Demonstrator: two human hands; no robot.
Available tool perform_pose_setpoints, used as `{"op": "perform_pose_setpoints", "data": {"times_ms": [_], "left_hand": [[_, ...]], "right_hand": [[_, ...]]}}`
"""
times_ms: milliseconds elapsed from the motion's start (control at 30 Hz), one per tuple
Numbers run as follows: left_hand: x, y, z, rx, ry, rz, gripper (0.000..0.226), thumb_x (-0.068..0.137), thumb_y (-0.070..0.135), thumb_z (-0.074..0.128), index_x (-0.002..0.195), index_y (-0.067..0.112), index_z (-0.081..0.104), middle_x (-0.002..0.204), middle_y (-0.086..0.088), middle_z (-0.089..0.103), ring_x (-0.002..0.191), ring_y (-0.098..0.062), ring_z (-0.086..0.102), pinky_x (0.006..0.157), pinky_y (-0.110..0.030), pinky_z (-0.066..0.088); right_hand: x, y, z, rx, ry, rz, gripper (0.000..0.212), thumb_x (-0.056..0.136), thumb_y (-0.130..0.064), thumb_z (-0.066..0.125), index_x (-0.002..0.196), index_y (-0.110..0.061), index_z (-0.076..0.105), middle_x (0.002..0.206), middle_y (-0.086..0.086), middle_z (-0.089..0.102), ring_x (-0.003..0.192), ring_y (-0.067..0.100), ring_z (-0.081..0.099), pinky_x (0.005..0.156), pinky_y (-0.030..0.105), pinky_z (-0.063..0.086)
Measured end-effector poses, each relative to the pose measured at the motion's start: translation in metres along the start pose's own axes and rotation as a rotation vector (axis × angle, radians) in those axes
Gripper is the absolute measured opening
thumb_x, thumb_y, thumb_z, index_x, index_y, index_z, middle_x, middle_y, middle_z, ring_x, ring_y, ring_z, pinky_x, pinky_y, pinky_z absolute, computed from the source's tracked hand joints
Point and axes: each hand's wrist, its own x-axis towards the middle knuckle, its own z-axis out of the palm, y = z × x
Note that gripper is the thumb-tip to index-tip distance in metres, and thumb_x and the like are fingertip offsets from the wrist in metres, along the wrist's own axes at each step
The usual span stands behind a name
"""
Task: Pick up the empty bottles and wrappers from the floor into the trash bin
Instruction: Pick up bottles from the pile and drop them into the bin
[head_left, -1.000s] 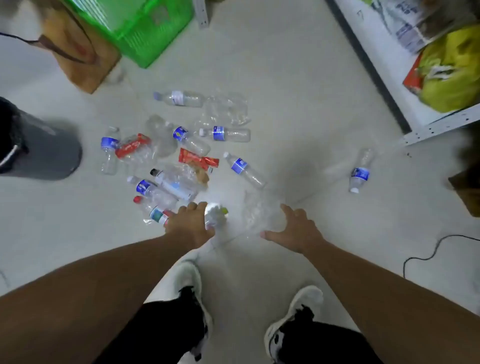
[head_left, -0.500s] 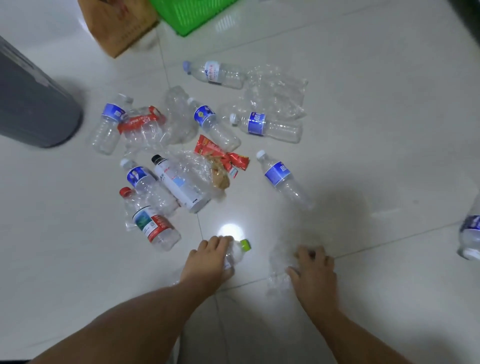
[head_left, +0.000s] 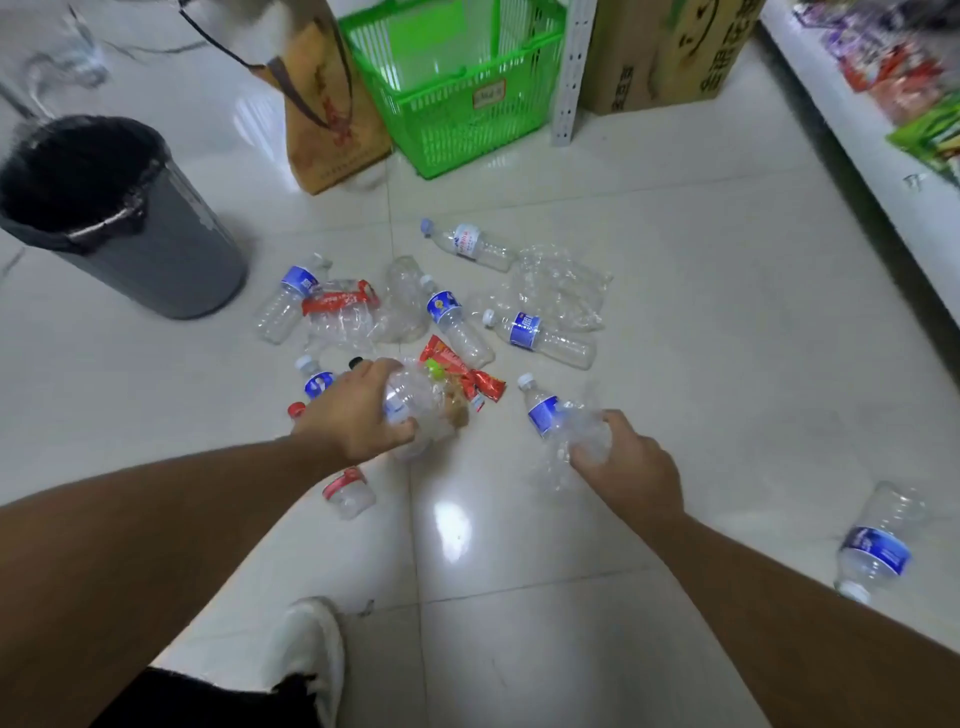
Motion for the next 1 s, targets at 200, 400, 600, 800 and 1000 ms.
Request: {"op": "perform_pose_setpoints", "data": {"times_ms": [200, 400, 600, 800, 1000], "left_hand": [[-0.010, -0.078, -0.060, -0.061, 0.098, -0.366, 0.087, 0.074, 0.063, 0.080, 0.145, 0.018, 0.055, 0.130, -0.010, 0.065, 0.109, -0.031, 0.065, 0.089, -0.040, 0.054], [-0.025, -0.062, 0.000, -0.063, 0.034, -0.331, 0.060, 0.065, 0.066, 0.066, 0.114, 0.031, 0.059, 0.102, 0.002, 0.067, 0.089, -0.025, 0.067, 0.075, -0.040, 0.057], [0.000, 0.012, 0.099, -0.179, -0.027, -0.203, 0.082, 0.073, 0.067, 0.070, 0.144, 0.030, 0.053, 0.135, 0.000, 0.064, 0.116, -0.029, 0.067, 0.096, -0.041, 0.056], [0.015, 0.030, 0.133, -0.177, -0.064, -0.173, 0.078, 0.076, 0.062, 0.072, 0.144, 0.031, 0.052, 0.133, 0.000, 0.060, 0.117, -0.028, 0.065, 0.092, -0.039, 0.052], [0.003, 0.026, 0.052, -0.180, -0.104, -0.221, 0.076, 0.078, 0.057, 0.074, 0.143, 0.026, 0.054, 0.129, -0.004, 0.065, 0.113, -0.031, 0.066, 0.094, -0.045, 0.058]], "right_hand": [[0.044, -0.014, 0.000, -0.011, -0.025, 0.069, 0.075, 0.070, -0.078, 0.060, 0.132, -0.036, 0.056, 0.097, 0.006, 0.070, 0.099, 0.036, 0.070, 0.084, 0.038, 0.052], [0.062, -0.014, 0.050, -0.124, -0.017, -0.001, 0.076, 0.068, -0.075, 0.072, 0.118, -0.019, 0.062, 0.104, 0.008, 0.069, 0.104, 0.038, 0.064, 0.088, 0.043, 0.055], [0.071, 0.015, 0.120, -0.197, -0.122, 0.084, 0.084, 0.066, -0.064, 0.085, 0.128, -0.022, 0.048, 0.126, 0.010, 0.043, 0.114, 0.040, 0.053, 0.086, 0.044, 0.051], [0.049, 0.021, 0.133, -0.154, -0.052, 0.097, 0.054, 0.072, -0.048, 0.075, 0.107, -0.021, 0.045, 0.093, 0.001, 0.051, 0.091, 0.034, 0.064, 0.067, 0.036, 0.042], [0.007, -0.025, 0.049, -0.075, -0.055, 0.178, 0.063, 0.069, -0.054, 0.078, 0.112, -0.019, 0.049, 0.101, 0.006, 0.061, 0.094, 0.035, 0.066, 0.075, 0.041, 0.055]]}}
